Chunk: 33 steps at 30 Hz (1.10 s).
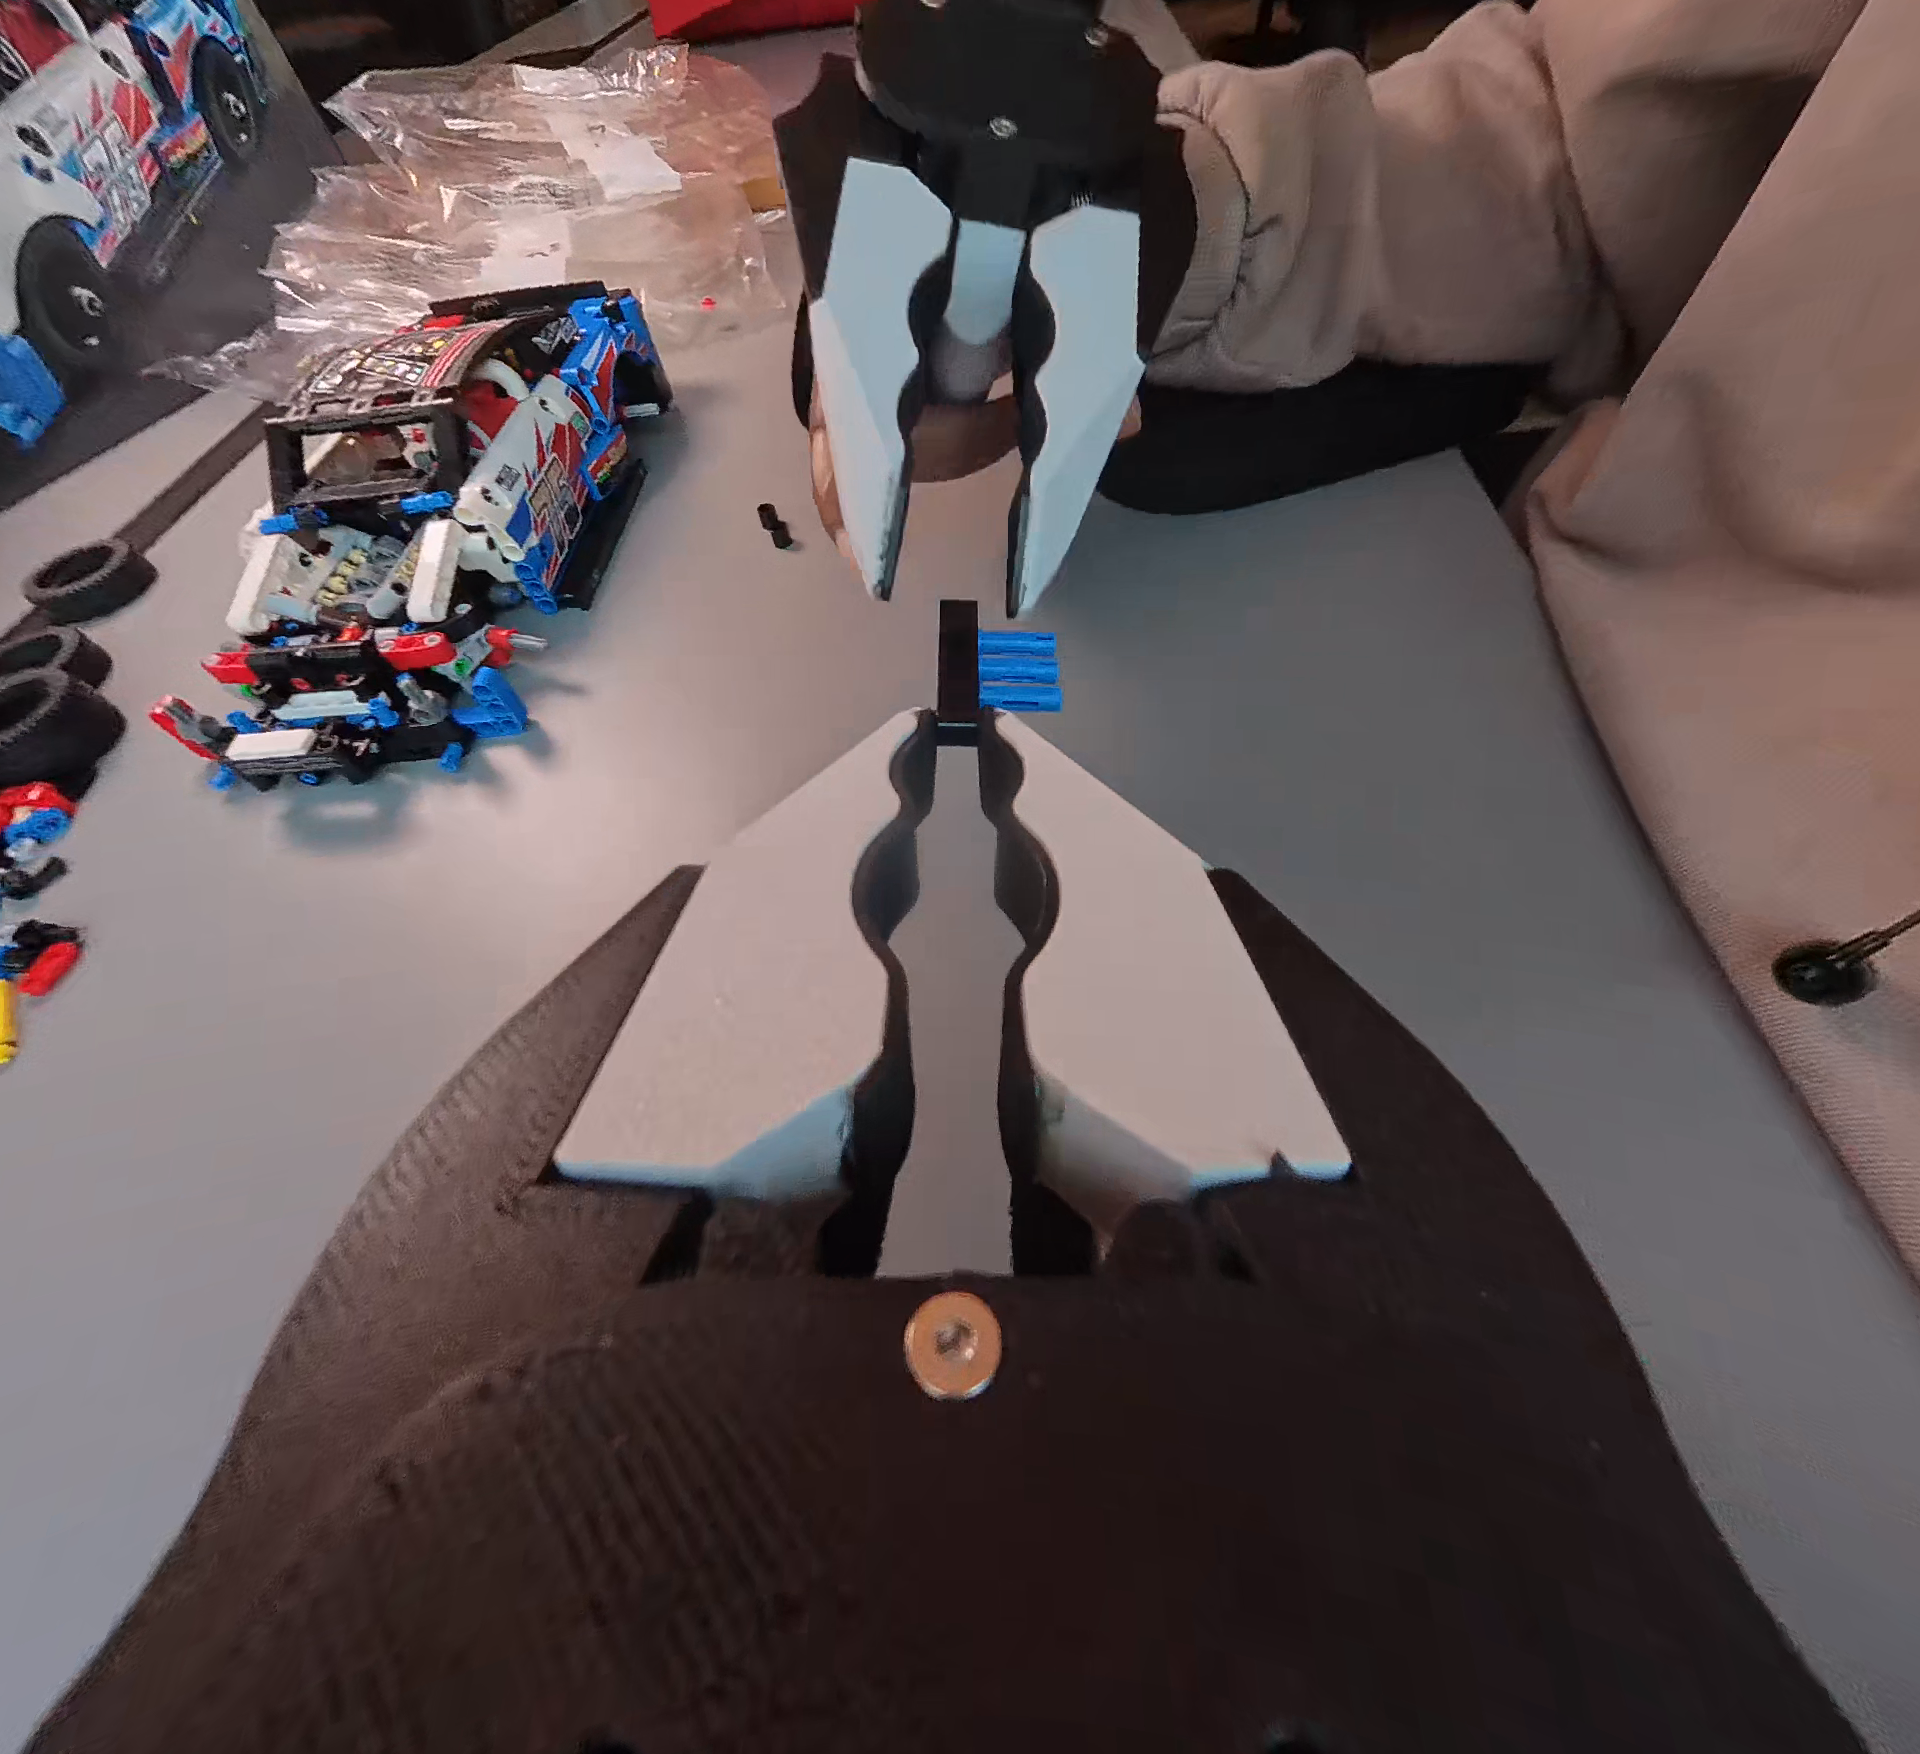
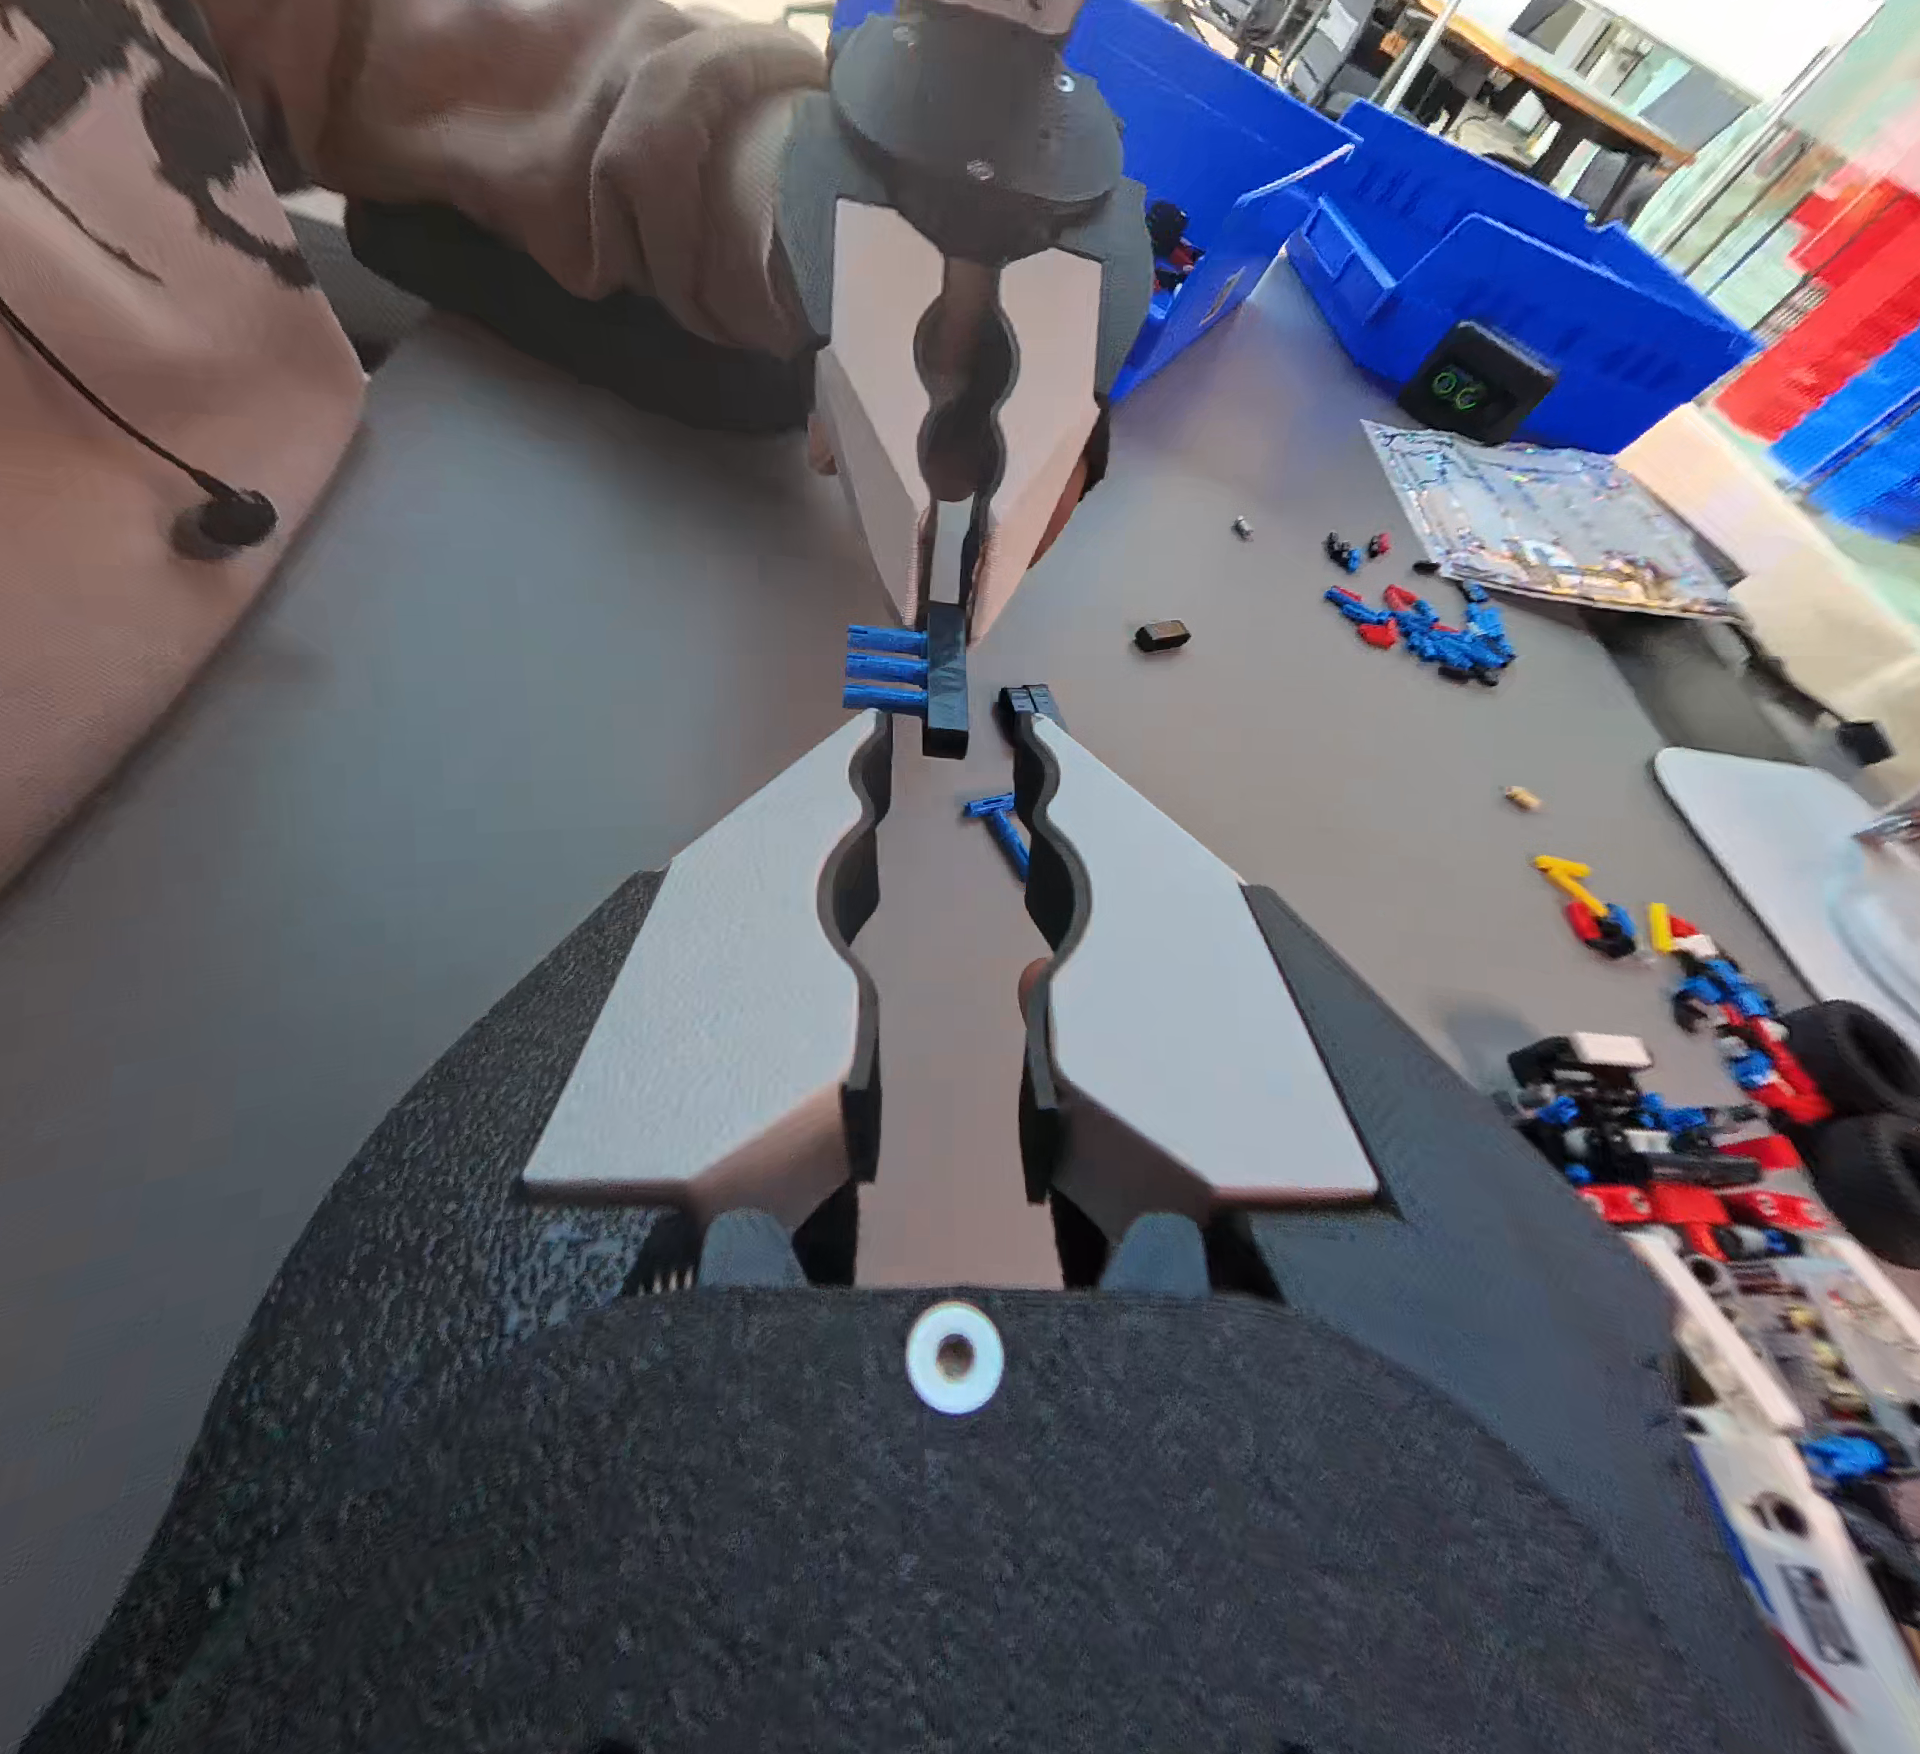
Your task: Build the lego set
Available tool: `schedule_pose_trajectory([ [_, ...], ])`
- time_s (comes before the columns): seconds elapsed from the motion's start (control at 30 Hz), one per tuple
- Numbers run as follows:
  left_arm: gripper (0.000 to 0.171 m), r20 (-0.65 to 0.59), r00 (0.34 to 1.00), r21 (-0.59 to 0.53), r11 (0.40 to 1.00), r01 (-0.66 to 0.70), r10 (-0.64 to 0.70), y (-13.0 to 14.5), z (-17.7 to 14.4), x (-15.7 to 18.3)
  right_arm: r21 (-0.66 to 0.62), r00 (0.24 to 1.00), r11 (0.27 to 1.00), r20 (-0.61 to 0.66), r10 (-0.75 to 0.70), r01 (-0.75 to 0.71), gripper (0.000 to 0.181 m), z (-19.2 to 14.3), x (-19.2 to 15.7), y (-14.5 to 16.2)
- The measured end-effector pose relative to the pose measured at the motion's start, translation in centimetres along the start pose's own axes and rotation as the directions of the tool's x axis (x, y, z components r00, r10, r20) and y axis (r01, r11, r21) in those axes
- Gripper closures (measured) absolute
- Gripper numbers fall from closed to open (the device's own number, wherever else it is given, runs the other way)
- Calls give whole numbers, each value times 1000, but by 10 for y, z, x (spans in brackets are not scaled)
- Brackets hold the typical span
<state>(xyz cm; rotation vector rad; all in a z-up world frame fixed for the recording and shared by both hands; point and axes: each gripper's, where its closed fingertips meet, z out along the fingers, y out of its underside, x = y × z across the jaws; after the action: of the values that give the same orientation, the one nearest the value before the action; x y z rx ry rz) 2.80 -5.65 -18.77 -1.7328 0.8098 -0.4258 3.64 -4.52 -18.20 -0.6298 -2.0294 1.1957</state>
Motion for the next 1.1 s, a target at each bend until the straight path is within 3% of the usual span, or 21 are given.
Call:
schedule_pose_trajectory([
  [0.17, 165, 18, 997, -22, 997, -74, 74, 2, 4, 4, -13, 993, 995, 74, 97, -96, 166, -3, -5, 8],
  [0.23, 165, 5, 997, -27, 997, -71, 72, 4, 5, 7, -22, 992, 996, 89, 93, -91, 175, 0, -10, 9],
  [0.4, 165, -31, 999, -91, 995, -32, 29, 16, 10, 12, -83, 986, 992, 125, 107, -97, 175, 4, -17, 19],
  [0.8, 164, -119, 993, -324, 945, -47, 8, 57, 16, 30, -335, 986, 942, 162, 32, 24, 175, 21, -40, 54],
  [1.1, 160, -120, 993, -370, 929, -28, -18, 64, 9, 29, -277, 986, 957, 116, 121, -85, 170, 12, -24, 49],
])
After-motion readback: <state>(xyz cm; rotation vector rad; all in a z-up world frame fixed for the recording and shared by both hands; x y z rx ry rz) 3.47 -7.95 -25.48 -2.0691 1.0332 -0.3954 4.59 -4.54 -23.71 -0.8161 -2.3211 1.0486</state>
